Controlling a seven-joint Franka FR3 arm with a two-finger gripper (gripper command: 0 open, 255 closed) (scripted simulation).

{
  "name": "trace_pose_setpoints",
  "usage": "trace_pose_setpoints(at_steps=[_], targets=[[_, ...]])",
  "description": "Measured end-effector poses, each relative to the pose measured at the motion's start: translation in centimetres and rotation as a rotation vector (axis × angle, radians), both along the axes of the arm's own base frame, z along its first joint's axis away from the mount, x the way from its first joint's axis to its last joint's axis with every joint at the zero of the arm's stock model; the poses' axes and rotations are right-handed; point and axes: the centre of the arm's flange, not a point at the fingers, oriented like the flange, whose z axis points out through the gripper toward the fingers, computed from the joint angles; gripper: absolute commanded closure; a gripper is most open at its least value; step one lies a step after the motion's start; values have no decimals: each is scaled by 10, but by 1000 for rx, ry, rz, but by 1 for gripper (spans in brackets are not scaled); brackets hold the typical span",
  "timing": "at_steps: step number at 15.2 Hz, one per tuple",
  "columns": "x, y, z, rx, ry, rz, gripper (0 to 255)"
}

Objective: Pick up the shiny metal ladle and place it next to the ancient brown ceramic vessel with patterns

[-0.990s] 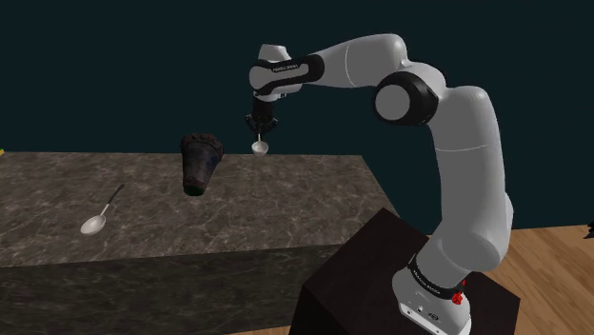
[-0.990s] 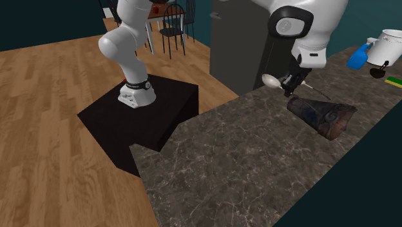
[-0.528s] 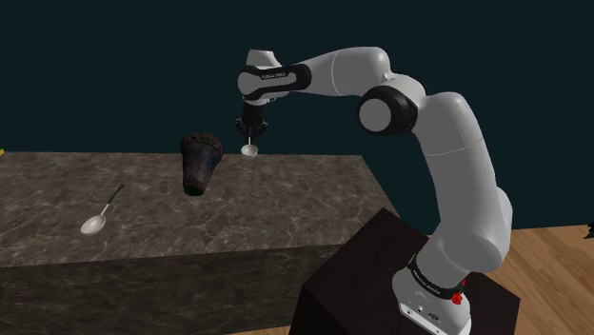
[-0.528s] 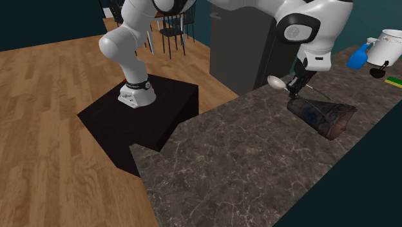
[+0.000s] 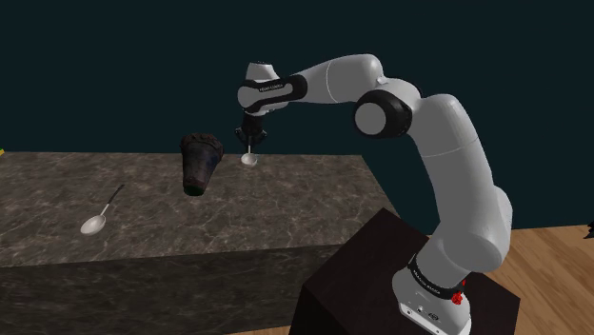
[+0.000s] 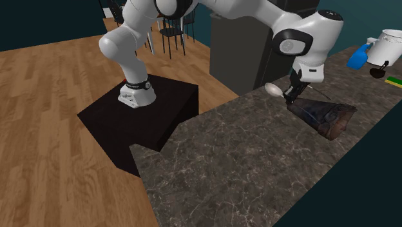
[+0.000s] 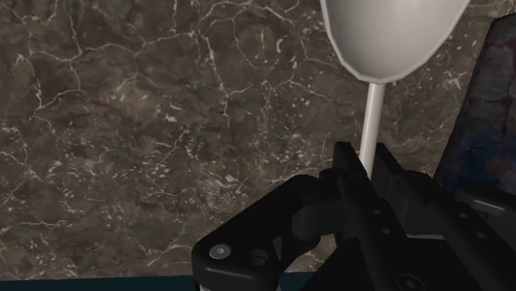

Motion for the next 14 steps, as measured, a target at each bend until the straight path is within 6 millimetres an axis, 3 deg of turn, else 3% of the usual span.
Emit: trace_pose_setpoints(at_steps=[14], targets=[[0, 0, -74, 0, 0, 0, 255]])
